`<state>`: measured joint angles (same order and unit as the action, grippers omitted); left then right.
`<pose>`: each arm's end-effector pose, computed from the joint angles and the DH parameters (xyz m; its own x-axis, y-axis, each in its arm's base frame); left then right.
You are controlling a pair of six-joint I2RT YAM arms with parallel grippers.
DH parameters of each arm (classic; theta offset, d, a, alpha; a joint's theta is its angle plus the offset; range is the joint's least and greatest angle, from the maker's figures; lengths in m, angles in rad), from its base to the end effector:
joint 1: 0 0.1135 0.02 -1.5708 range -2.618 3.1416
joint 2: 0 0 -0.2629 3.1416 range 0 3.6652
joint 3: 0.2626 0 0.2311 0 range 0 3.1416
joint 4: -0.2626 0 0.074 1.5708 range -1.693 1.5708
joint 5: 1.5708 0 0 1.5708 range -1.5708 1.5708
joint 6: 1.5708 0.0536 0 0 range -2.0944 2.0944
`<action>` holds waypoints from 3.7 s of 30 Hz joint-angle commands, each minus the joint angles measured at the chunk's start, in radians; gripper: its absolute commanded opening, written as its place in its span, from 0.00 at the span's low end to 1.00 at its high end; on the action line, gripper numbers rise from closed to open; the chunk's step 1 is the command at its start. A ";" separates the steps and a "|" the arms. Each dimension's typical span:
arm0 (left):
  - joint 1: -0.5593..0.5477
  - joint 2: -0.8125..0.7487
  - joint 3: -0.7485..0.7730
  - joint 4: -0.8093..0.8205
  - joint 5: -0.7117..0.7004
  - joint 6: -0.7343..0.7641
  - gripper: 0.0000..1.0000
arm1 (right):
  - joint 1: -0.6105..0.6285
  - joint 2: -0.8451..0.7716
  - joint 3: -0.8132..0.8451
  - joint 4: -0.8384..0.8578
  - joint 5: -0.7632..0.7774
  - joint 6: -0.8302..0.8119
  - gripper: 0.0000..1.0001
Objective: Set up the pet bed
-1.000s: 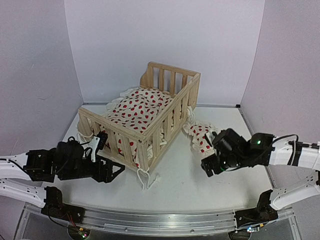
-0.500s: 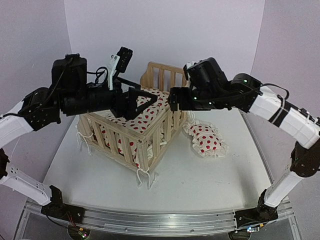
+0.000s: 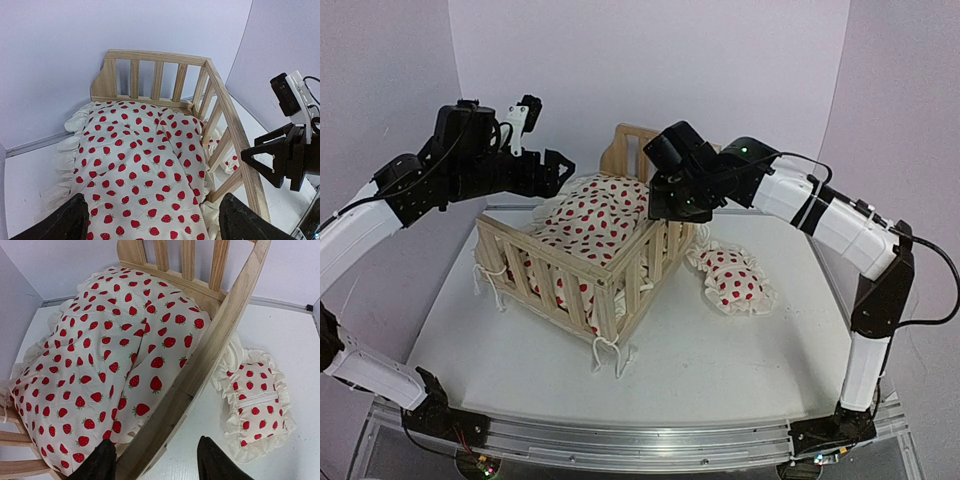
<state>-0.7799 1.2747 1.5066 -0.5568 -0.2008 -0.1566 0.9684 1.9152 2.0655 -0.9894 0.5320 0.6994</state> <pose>0.1971 -0.1799 0.4342 -0.3107 0.0923 -0.9460 0.5125 0.8545 -0.0849 0.2495 0.3148 0.3643 -0.6561 0.0250 -0.7542 -0.1250 0.9820 0.1413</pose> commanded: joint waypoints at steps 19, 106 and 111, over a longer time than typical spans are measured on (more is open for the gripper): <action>0.005 -0.099 -0.016 0.047 -0.028 -0.043 0.90 | -0.049 0.211 0.204 -0.202 -0.115 0.040 0.67; 0.629 -0.010 -0.438 0.349 0.874 -0.094 0.30 | -0.554 -0.246 -0.317 0.076 -0.697 -0.293 0.62; 0.460 -0.169 -0.587 0.389 0.922 -0.204 0.32 | -0.634 -0.137 -0.261 0.074 -0.747 -0.470 0.73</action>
<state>-0.1150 1.2228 0.9985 -0.1978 0.4431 -0.1631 0.3496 1.6985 1.7519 -1.0405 -0.1337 0.4362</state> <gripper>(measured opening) 0.312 0.671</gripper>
